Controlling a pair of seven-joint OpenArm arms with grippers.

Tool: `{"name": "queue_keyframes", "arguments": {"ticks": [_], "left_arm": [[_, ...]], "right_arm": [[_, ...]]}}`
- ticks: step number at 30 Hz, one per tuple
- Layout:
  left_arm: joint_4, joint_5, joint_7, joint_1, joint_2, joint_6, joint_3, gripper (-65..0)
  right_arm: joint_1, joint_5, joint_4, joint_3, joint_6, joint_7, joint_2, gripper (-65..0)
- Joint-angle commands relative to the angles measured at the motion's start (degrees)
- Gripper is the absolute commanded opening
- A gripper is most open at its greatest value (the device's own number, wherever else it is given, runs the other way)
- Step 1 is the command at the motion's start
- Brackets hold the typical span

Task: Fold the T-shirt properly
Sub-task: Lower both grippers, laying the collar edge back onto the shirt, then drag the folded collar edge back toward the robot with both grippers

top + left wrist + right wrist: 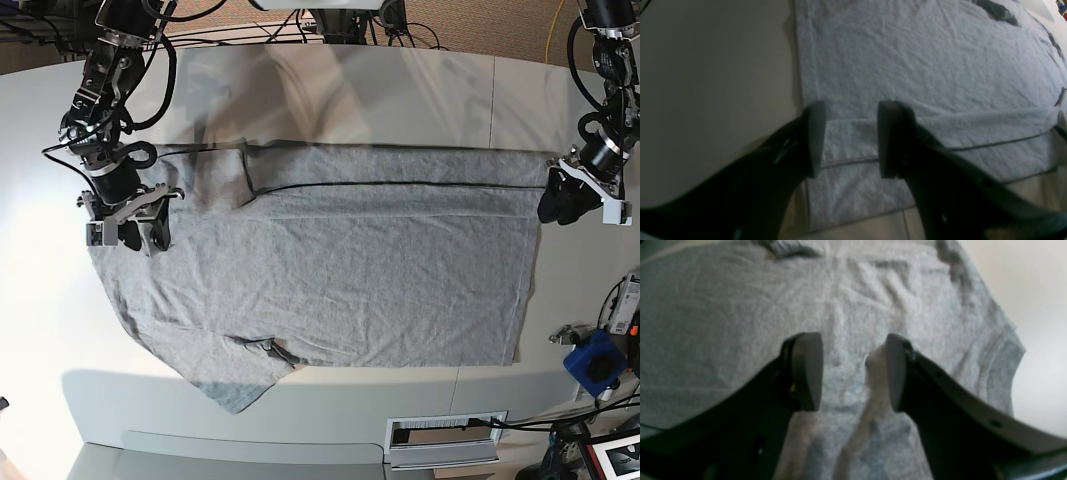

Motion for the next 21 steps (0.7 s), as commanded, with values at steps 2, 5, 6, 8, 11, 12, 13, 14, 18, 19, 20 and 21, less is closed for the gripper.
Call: {"name": "queue_keyframes", "arguments": {"ticks": [2, 5, 6, 8, 11, 12, 13, 14, 18, 19, 20, 21], "left_arm": [[0.63, -1.01, -3.54, -0.44, -0.87, -0.46, -0.48, -39.1], [0.63, -0.94, -3.21, -0.46, 0.24, -0.63, -0.48, -53.2], [0.63, -0.46, -2.84, -0.46, 0.68, -1.38, -0.48, -59.8], [0.63, 2.47, -2.51, -0.48, 0.87, -3.89, 0.7, -65.0], [0.63, 10.8, -2.43, -1.42, 0.26, -5.18, 5.77, -65.0], [0.63, 14.05, -2.29, -2.23, -0.09, -4.94, 8.39, -65.0], [0.63, 17.27, -2.23, -3.08, -0.59, -3.41, 11.32, -65.0], [0.63, 20.48, -1.95, -4.07, -1.16, -1.11, 14.43, -65.0], [0.66, 29.77, -1.84, -8.04, -2.91, 6.99, 24.39, -65.0], [0.66, 30.73, -1.81, -8.76, -2.86, 8.04, 25.42, -65.0], [0.66, 31.04, -1.81, -9.27, -2.86, 8.33, 26.03, -65.0], [0.66, 31.34, -1.75, -9.75, -2.86, 8.22, 26.29, -65.0]], "right_arm": [[0.9, 0.94, 0.81, 0.68, -0.04, 1.95, 0.63, -37.4], [0.87, 0.44, 0.81, 1.79, 0.0, 0.59, 0.63, -56.3], [0.87, -0.85, 0.81, 2.08, 0.0, 0.42, 0.63, -63.7], [0.87, -6.01, 0.81, 2.1, -0.02, 0.52, 0.68, -65.0], [0.87, -12.2, 0.81, 1.57, -0.04, 0.66, 1.22, -65.0], [0.87, -13.55, 0.81, 1.01, -0.09, 0.57, 1.9, -65.0], [0.87, -15.69, 0.81, 0.17, -0.42, 0.44, 2.67, -65.0], [0.9, -18.34, 0.81, -0.96, -1.29, -0.28, 3.5, -65.0], [0.87, -25.49, 0.81, -7.26, -7.19, -5.05, 7.39, -65.0], [0.87, -26.08, 0.81, -8.5, -8.28, -5.77, 8.17, -65.0], [0.85, -26.38, 0.81, -9.51, -9.14, -6.23, 8.74, -65.0], [0.87, -27.12, 0.81, -10.21, -9.84, -6.54, 9.09, -65.0]]}}
